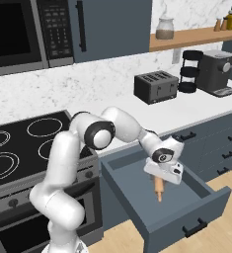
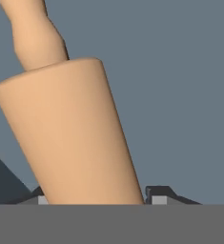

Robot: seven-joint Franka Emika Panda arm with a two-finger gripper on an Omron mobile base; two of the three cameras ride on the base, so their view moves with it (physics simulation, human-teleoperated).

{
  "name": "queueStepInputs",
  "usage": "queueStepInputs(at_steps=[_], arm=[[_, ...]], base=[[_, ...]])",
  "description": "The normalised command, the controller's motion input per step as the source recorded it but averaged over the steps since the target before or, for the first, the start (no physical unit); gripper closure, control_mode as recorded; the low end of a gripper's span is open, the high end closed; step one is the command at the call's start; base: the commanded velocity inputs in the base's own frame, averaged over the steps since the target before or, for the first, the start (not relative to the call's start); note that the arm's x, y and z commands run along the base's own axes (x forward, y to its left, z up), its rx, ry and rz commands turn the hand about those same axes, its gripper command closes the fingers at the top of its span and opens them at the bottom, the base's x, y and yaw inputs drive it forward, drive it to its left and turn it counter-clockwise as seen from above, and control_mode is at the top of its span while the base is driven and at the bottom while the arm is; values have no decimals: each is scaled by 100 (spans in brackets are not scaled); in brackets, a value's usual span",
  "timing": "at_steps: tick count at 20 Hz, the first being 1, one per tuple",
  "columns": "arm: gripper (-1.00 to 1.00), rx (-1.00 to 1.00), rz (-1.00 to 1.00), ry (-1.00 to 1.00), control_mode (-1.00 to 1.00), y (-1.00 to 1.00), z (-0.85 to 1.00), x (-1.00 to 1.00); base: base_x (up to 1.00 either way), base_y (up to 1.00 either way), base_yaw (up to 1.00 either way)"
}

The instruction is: Pick the rolling pin from the drawer and place it on the counter.

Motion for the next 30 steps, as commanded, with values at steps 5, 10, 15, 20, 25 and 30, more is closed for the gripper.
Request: queueStepInputs(at_steps=[5,10,15,20,25,30], arm=[[100,10,-10,-35,-100,0,100,-4],[100,1,-8,-25,-100,23,100,6],[100,-1,0,-8,-100,72,100,56],[100,-4,0,-16,-100,98,94,71],[100,-13,0,-4,-100,98,30,77],[100,-22,0,11,-100,81,-1,62]], base=[[0,0,0],[0,0,0],[0,0,0],[0,0,0],[0,0,0],[0,0,0]])
